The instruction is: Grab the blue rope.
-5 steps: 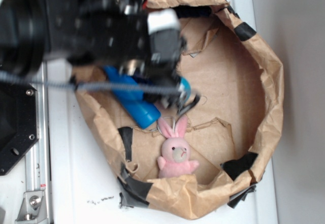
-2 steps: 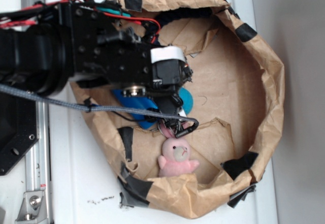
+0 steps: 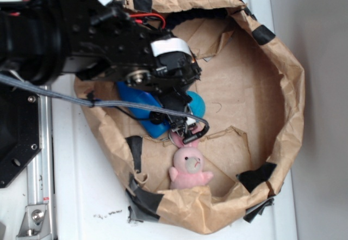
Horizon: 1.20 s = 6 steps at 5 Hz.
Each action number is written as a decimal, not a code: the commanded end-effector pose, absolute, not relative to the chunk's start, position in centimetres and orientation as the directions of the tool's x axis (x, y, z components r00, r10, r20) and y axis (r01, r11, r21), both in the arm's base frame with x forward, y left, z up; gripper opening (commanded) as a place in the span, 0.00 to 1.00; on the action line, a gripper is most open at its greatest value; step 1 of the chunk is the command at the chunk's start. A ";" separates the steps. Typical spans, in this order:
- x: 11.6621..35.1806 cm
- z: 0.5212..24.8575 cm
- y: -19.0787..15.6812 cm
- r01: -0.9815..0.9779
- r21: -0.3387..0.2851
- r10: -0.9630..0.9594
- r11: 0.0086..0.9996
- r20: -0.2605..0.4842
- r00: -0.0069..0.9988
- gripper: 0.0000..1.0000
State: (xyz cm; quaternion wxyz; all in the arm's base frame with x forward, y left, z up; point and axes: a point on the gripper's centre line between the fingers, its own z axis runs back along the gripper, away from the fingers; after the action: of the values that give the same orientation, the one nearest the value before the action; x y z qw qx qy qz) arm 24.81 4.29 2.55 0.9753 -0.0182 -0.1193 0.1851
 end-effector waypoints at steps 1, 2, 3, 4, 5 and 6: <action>24.7 6.7 5.7 -0.385 -0.095 0.395 0.918 0.306 0.866 1.00; 25.0 9.2 6.0 -0.432 -0.100 0.440 0.896 0.328 0.836 1.00; 25.0 9.3 6.6 -0.522 -0.073 0.516 0.850 0.319 0.795 1.00; 24.6 8.0 7.6 -0.670 -0.069 0.661 0.739 0.267 0.702 1.00; 24.8 6.5 8.1 -0.752 -0.090 0.750 0.653 0.215 0.626 1.00; 24.6 5.6 8.4 -0.774 -0.100 0.776 0.625 0.193 0.601 1.00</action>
State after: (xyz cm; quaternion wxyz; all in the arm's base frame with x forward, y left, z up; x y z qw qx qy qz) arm 24.51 7.45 4.76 0.9062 -0.0004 -0.0900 0.4131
